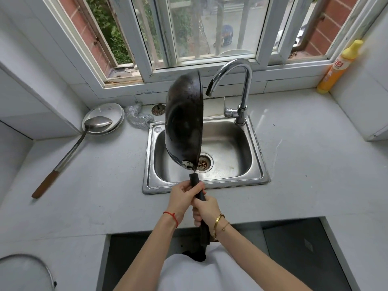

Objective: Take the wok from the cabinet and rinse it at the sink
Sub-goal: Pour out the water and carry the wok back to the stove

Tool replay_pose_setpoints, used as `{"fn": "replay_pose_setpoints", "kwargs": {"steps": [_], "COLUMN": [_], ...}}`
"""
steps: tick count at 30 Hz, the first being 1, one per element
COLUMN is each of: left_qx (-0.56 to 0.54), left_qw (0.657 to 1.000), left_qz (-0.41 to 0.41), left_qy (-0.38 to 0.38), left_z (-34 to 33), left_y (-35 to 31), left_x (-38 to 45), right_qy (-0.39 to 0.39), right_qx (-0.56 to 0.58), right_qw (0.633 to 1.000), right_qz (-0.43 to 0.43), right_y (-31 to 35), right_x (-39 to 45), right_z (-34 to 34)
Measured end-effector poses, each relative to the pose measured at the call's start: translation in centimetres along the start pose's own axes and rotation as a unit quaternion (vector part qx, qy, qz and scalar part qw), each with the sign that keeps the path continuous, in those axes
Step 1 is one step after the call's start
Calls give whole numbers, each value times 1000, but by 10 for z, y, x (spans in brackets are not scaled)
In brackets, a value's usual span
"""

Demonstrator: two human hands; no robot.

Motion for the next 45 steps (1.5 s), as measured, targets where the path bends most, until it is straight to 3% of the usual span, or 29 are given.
{"fn": "replay_pose_setpoints", "kwargs": {"steps": [10, 45], "left_qx": [8, -39], "left_qw": [997, 995], "left_qz": [-76, -73], "left_qy": [-21, -60], "left_z": [3, -17], "left_y": [-31, -23], "left_x": [-21, -38], "right_qy": [74, 91], "right_qx": [18, -17], "right_qw": [997, 996], "right_qz": [4, 16], "right_y": [24, 23], "right_x": [-22, -34], "right_z": [-6, 13]}}
Point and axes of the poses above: each hand's wrist, its own x-axis towards the middle knuckle, its own z-axis out of the back of the hand, y = z × x, the point moved 1 cm from there along x, towards the middle knuckle
